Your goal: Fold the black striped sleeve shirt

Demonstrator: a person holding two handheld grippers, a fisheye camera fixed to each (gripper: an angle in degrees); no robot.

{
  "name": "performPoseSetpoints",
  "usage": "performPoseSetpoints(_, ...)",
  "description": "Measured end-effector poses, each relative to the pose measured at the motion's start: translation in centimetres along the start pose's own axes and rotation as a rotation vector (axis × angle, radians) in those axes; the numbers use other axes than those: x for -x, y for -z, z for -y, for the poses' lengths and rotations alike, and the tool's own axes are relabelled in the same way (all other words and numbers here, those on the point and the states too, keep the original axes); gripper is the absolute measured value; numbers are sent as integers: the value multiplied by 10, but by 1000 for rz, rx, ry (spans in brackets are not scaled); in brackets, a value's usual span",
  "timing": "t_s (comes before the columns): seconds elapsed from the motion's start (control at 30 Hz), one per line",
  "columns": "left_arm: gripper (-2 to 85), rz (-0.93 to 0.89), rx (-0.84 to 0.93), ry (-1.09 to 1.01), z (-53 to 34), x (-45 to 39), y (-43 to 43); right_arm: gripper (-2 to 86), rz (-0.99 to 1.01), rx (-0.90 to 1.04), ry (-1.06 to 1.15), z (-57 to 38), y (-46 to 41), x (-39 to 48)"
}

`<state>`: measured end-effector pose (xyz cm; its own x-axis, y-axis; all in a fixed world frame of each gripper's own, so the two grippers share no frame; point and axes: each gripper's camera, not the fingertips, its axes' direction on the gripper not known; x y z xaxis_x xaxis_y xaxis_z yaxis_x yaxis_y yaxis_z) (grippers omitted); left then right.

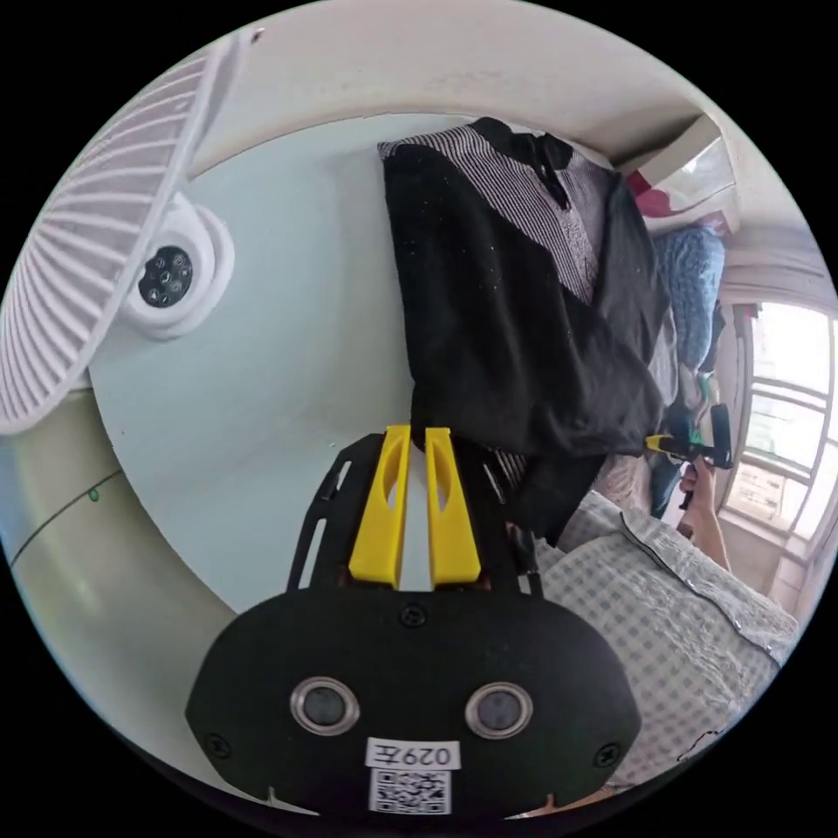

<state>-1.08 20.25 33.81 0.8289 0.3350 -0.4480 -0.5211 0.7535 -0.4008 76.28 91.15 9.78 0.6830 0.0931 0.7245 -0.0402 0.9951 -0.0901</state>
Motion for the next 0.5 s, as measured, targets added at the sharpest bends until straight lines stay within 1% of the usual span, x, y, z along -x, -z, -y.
performPoseSetpoints(0.03,0,-4,-5,17,-3,5,4,10,-4,7,2,1,0,-1)
performPoseSetpoints(0.1,-7,128,-73,134,-23,19,32,7,-31,14,10,2,7,-4)
performPoseSetpoints(0.13,-8,155,-95,162,-28,20,40,7,-38,7,15,1,9,-5)
performPoseSetpoints(0.17,-9,139,-141,160,-35,19,53,5,-46,-15,25,1,16,-7)
performPoseSetpoints(0.2,-9,69,-176,112,-36,11,63,3,-48,-42,42,2,23,-7)
performPoseSetpoints(0.27,-9,37,-180,38,-27,-8,68,0,-50,-79,71,9,30,-6)
performPoseSetpoints(0.37,-10,162,-153,-32,9,-38,59,-3,-72,-111,134,35,28,3)
performPoseSetpoints(0.43,-10,167,-108,-74,40,-48,44,-4,-80,-70,184,58,16,13)
performPoseSetpoints(0.5,-10,210,-66,-87,77,-53,25,-4,-89,17,251,85,-10,26)
